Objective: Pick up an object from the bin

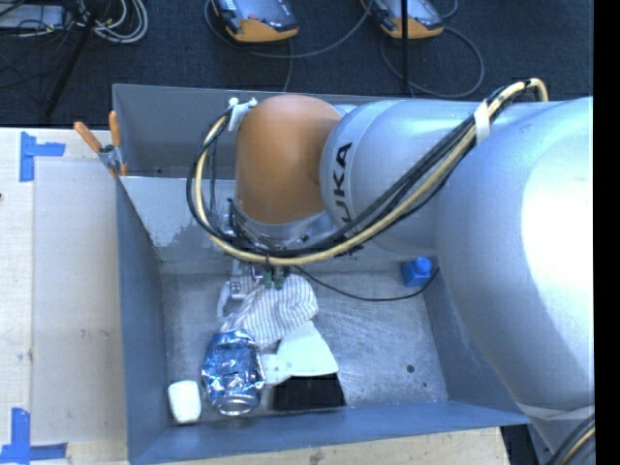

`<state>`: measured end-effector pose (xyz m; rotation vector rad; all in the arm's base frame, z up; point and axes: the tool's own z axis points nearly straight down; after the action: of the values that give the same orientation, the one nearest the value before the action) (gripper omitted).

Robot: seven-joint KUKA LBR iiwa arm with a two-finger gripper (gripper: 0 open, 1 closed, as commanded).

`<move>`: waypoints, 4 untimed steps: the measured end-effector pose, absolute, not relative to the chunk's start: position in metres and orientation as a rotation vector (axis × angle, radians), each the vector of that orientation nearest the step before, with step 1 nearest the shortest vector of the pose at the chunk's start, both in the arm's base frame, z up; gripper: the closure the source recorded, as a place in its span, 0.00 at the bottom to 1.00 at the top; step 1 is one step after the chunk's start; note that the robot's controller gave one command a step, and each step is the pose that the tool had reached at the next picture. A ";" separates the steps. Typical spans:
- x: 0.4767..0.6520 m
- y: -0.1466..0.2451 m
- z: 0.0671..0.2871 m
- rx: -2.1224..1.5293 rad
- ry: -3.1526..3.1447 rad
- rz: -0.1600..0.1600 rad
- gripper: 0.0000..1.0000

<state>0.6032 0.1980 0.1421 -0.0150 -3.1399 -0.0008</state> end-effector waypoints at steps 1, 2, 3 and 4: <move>0.603 0.198 0.142 -0.015 -3.140 -0.001 0.00; 0.570 0.184 0.114 -0.003 -3.184 -0.022 0.00; 0.561 0.183 0.108 -0.001 -3.215 -0.038 0.00; 0.572 0.156 0.100 -0.150 -3.185 -0.030 0.00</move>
Offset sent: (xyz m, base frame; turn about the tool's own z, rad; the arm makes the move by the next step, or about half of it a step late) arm -0.0839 -0.0337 -0.0721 -0.0267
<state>0.5722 0.1560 0.0996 -0.1504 -3.1846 -0.0296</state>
